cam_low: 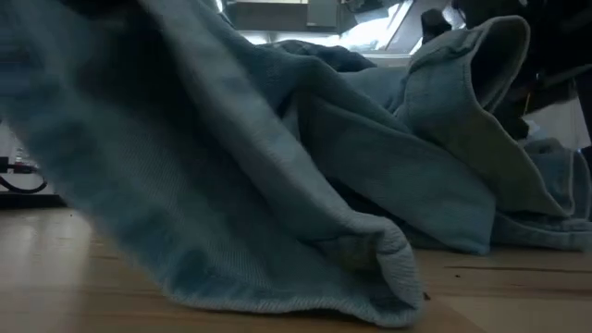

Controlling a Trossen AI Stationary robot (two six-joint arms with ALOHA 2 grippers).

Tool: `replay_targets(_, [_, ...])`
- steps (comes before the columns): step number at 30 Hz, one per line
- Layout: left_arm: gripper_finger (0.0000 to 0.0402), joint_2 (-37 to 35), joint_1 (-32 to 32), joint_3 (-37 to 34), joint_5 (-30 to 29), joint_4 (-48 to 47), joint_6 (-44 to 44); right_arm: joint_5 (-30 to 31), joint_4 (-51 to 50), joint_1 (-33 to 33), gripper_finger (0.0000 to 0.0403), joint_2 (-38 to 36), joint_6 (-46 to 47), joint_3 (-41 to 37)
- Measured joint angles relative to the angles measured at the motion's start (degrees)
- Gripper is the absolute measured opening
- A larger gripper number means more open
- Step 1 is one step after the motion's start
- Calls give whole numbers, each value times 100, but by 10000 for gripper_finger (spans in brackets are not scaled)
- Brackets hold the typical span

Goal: Sort clothes
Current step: Put the blue sock into the blue laundry bin

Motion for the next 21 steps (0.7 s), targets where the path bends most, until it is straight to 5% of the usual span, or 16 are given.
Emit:
replay_targets(9, [1,0,-2,0,0,2,1,-408,885,-85,176,690,0,4])
replay_targets(21, [1,0,0,0,-2,2,0,-253,874,-72,176,703,-135,4])
